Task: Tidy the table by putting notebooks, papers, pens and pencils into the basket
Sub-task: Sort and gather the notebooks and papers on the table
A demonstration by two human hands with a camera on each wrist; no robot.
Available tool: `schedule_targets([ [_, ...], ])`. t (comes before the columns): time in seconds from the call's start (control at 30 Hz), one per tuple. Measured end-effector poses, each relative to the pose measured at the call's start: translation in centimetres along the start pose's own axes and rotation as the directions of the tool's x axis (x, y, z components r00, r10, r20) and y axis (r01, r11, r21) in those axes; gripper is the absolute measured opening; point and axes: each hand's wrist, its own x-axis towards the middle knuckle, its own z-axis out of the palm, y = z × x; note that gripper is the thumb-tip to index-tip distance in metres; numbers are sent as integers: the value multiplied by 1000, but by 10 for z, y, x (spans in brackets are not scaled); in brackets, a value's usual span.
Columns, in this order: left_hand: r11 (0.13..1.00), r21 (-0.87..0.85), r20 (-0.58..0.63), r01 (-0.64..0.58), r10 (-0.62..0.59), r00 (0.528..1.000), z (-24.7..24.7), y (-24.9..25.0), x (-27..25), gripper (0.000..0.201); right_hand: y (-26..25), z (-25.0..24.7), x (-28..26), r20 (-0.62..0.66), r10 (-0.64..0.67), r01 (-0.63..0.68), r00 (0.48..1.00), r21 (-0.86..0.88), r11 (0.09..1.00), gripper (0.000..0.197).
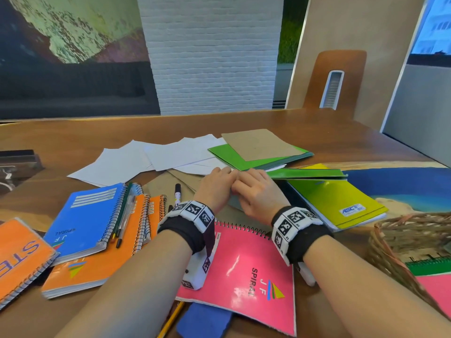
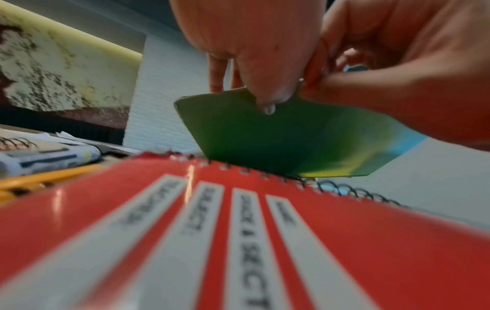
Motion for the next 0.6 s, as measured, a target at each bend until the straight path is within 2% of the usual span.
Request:
schedule_targets([
  [0.1, 1000, 19, -52, -4, 5, 999, -7, -2, -3, 25, -4, -14, -1, -6, 48, -47, 999, 60, 997, 13],
  [0.23, 998, 58, -177, 15, -5, 984, -27, -5, -8, 27, -2, -38, 7, -118, 45, -47, 992, -10, 999, 14],
  [0.33, 998, -29, -303, 52, -59, 951, -48, -8, -17, 28, 4, -58, 9, -189, 1, -16, 982, -75, 997, 15],
  [0.4, 994, -106, -370, 32, -70, 926, -63, -9, -25, 25, 6, -73, 10, -204, 38, -55, 978, -75, 996, 16],
  [0.47, 973, -231, -443, -5, -101, 891, -75, -11, -32, 21, 10, -86, 10, -180, 138, -150, 974, -53, 987, 18],
  [0.53, 928, -372, -508, -21, -184, 842, -88, -11, -40, 22, 8, -102, 10, -119, 305, -311, 945, -30, 950, 22],
  [0.57, 902, -432, -524, -23, -230, 820, -94, -10, -42, 23, 6, -108, 13, -54, 419, -421, 906, -9, 907, 24],
  [0.6, 876, -483, -528, -17, -275, 804, -100, -8, -45, 26, 2, -115, 15, 37, 532, -533, 846, 25, 846, 29],
])
